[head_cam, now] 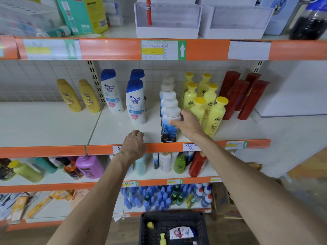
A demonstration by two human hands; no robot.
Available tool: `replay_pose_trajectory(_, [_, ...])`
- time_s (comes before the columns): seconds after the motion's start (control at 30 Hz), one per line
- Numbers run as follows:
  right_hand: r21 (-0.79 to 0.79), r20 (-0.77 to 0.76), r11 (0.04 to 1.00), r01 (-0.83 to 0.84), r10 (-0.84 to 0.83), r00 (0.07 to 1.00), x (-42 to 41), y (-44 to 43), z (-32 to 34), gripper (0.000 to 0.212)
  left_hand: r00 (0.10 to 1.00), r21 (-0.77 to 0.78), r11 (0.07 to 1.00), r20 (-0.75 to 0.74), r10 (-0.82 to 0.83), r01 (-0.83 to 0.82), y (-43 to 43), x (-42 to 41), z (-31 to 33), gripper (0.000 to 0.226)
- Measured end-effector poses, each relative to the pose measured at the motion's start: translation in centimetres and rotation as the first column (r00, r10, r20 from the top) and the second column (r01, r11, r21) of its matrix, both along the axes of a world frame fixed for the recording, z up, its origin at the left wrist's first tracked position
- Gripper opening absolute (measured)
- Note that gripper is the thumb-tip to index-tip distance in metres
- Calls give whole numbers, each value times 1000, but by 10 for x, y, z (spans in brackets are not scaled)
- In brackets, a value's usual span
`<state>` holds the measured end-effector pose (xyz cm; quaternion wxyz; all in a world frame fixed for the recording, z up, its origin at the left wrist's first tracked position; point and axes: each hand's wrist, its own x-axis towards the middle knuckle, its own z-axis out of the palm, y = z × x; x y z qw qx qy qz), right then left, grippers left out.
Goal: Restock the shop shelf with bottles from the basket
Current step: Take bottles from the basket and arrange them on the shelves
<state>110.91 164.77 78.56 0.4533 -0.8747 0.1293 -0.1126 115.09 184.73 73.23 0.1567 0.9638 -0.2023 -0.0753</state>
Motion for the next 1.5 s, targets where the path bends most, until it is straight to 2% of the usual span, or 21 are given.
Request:
replay_pose_trajectory(1.1, [-56,7,997,54,-54,999,-3,2,3,50,1000,-21,1000,17,4,-3,1,4,4,55])
replay_pose_trajectory(1.2, [-107,12,992,63,-62,998,-9,2,10,52,1000,-10,1000,21,5,-5,2,4,4,54])
replay_pose_trajectory(1.5, [-419,-2,908,23,-26,1000,-60,9,7,32,999,17,1000,37,-2,1,1,-19,18,57])
